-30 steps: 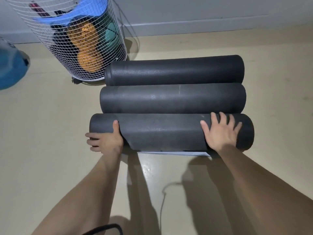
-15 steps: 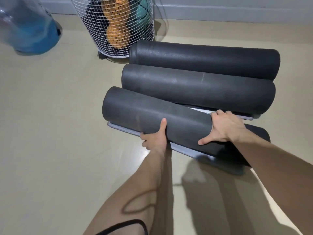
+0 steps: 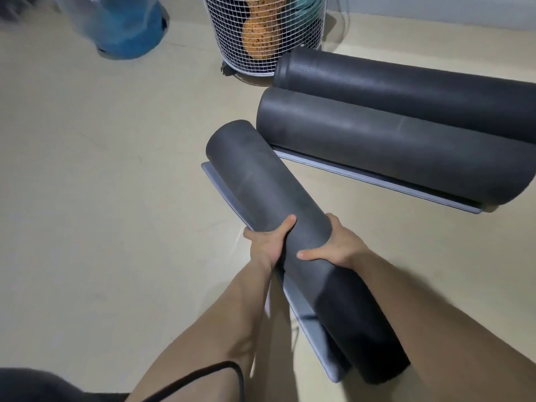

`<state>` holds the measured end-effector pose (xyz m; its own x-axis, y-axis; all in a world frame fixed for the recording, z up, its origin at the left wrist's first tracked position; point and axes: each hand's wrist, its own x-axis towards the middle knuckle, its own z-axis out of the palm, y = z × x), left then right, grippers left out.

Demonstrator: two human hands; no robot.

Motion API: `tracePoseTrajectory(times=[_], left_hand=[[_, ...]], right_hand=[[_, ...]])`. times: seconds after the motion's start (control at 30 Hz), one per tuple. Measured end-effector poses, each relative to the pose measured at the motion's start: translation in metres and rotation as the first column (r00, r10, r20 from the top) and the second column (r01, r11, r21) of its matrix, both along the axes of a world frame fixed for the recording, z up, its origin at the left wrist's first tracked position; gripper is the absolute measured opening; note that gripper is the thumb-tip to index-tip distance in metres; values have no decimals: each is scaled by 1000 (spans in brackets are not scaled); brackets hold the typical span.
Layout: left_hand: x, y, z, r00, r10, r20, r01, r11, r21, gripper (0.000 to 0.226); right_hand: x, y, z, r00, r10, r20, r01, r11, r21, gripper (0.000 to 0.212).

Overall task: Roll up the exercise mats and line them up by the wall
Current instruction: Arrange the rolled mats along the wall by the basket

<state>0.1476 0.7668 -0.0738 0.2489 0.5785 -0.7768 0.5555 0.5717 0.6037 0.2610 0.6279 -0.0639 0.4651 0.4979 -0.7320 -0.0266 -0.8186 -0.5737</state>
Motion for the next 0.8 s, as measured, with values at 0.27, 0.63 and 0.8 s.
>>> tracePoseTrajectory(times=[0.27,0.63,0.8], left_hand=[[-4,3,107,990,-133,-38,137,982,131,119],[142,-133,374,883,-469,7,449,850,275,110],[231,-250,453,815,-576,66,549,803,233,117]], right_hand=[[-25,-6,84,987,-145,67,140,988,67,121],[61,-162,344,856,-517,14,507,842,184,125],[131,-283,430,781,-624,14,616,774,146,129]])
